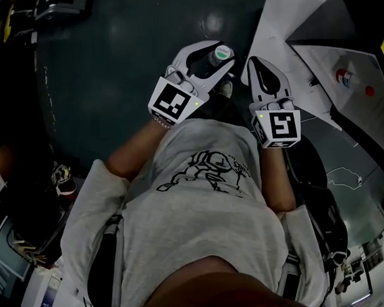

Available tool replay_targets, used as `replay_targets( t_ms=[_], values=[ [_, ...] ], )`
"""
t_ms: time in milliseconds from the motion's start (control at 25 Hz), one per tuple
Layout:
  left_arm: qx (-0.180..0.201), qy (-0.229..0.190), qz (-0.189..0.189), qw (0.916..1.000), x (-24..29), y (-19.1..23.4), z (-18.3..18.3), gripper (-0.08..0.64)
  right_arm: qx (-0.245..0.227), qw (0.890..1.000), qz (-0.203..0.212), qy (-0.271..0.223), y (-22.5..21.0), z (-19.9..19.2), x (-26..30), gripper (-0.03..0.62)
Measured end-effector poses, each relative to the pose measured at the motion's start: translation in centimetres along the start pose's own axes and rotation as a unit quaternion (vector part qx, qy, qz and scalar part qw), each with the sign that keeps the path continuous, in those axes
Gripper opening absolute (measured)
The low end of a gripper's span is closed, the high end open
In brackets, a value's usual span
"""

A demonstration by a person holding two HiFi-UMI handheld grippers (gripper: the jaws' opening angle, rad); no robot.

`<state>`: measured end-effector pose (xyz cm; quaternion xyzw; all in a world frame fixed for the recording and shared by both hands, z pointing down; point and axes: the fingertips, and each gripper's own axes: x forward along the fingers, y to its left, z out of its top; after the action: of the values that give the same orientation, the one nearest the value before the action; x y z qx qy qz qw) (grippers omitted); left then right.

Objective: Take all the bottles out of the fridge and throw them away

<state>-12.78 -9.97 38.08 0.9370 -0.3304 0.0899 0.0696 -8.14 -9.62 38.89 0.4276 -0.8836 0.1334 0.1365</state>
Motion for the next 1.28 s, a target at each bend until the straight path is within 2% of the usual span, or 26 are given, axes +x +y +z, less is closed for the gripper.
replay_targets(
  t_ms=[440,920,1280],
  values=[
    [-0.011,0.019,-0.005,0.9997,0.5,-0.2,-4.7,0.158,0.011,0.999,-0.011,0.032,-0.2,-4.3,1.0,0.009],
    [-0.024,0.031,-0.014,0.9991,1.3,-0.7,-7.9,0.158,0.031,0.998,-0.014,0.058,-0.1,-8.5,2.2,0.009],
    [-0.027,0.038,-0.006,0.9989,2.1,-0.6,-10.1,0.158,0.047,0.996,-0.019,0.068,-0.6,-11.0,2.4,0.009]
  ],
)
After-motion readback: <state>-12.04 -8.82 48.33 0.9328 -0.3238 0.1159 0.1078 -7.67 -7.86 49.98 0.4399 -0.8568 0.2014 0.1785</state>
